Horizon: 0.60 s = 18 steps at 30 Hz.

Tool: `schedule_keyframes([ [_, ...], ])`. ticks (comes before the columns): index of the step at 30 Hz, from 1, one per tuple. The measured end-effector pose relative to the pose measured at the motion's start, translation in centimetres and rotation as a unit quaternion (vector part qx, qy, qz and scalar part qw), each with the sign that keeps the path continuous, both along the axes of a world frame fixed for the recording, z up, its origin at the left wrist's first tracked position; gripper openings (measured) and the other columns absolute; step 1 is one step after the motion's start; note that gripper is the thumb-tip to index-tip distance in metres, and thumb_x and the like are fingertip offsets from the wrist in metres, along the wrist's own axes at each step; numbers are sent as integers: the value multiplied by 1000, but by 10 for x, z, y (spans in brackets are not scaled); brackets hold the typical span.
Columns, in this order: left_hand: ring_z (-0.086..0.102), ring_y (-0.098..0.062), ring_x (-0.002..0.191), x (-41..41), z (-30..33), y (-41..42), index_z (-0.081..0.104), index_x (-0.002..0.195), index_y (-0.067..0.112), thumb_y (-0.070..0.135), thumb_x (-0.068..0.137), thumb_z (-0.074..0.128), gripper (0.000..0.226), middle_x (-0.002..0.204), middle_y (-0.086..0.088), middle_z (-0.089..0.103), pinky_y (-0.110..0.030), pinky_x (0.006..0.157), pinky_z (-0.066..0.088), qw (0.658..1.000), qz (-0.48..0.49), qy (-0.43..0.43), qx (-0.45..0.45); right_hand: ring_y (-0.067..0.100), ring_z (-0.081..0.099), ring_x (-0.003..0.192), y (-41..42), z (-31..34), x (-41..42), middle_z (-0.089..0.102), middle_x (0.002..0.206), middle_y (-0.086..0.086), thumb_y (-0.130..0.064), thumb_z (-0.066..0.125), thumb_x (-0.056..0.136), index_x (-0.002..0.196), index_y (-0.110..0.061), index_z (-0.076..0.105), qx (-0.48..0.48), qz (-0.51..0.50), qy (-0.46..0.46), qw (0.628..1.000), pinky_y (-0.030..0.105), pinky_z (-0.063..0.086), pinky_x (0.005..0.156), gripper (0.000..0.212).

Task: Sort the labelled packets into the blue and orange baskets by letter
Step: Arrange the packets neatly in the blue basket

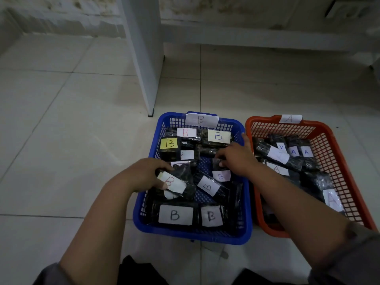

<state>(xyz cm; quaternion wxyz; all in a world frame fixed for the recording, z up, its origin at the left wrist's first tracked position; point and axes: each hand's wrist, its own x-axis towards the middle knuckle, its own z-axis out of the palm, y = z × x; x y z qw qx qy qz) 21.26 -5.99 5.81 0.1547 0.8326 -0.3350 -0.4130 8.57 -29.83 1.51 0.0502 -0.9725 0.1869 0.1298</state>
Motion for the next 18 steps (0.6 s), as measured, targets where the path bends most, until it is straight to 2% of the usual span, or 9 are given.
schedule_keyframes([
  [3, 48, -17, 117, -3, -1, -7, 51, 132, 28, 16, 81, 72, 56, 135, 1, 49, -26, 96, 38, 998, -31, -23, 41, 25, 34, 122, 10, -13, 4, 63, 112, 0, -24, 58, 89, 114, -31, 66, -80, 24, 27, 996, 55, 12, 107, 28],
  [5, 46, -20, 122, -2, -4, -10, 50, 132, 33, 21, 82, 72, 56, 138, 1, 47, -36, 105, 36, 996, -33, -51, 58, 26, 35, 119, 15, -20, 5, 65, 105, -1, -21, 60, 86, 108, -26, 68, -97, 17, 28, 995, 52, 20, 103, 24],
  [8, 44, -21, 124, 1, -5, -10, 51, 131, 35, 21, 82, 72, 56, 140, 1, 46, -40, 106, 34, 996, -26, -51, 65, 26, 33, 121, 18, -23, 5, 66, 102, 0, -21, 62, 83, 101, -21, 70, -122, -12, 21, 992, 47, 23, 101, 19],
  [12, 45, -22, 123, 1, -7, -10, 53, 129, 35, 21, 80, 73, 55, 138, 1, 47, -42, 107, 34, 996, -24, -46, 66, 28, 35, 122, 23, -17, 6, 58, 115, 6, -24, 64, 81, 102, -11, 68, -162, 4, 25, 987, 45, 23, 103, 25],
  [16, 45, -22, 123, 3, -8, -10, 53, 129, 34, 21, 80, 73, 55, 137, 1, 48, -42, 107, 34, 997, -24, -44, 66, 23, 44, 113, 25, -5, 8, 63, 103, 3, -20, 63, 79, 98, -18, 66, -107, -15, 65, 992, 44, 21, 101, 20],
  [18, 45, -22, 122, 4, -9, -10, 53, 130, 34, 21, 80, 73, 55, 137, 0, 49, -42, 106, 34, 996, -28, -45, 67, 21, 48, 104, 28, -2, 1, 62, 97, -1, -35, 59, 82, 98, -22, 65, -40, -36, 51, 997, 45, 22, 95, 21],
])
